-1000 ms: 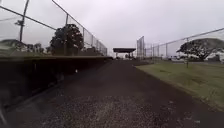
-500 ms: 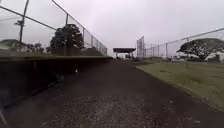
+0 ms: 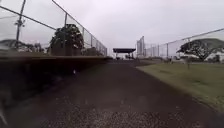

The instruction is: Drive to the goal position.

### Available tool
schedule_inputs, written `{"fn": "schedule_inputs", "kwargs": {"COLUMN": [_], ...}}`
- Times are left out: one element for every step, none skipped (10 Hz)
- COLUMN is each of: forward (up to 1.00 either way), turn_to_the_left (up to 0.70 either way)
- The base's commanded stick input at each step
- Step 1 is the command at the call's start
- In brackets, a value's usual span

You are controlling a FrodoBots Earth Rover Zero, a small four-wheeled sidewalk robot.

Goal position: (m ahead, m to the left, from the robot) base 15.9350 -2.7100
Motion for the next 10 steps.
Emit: {"fn": "schedule_inputs", "kwargs": {"forward": [1.00,1.00,1.00,1.00,1.00,1.00,1.00,1.00,1.00,1.00], "turn_to_the_left": [0.00,0.00,0.00,0.00,0.00,0.00,0.00,0.00,0.00,0.00]}}
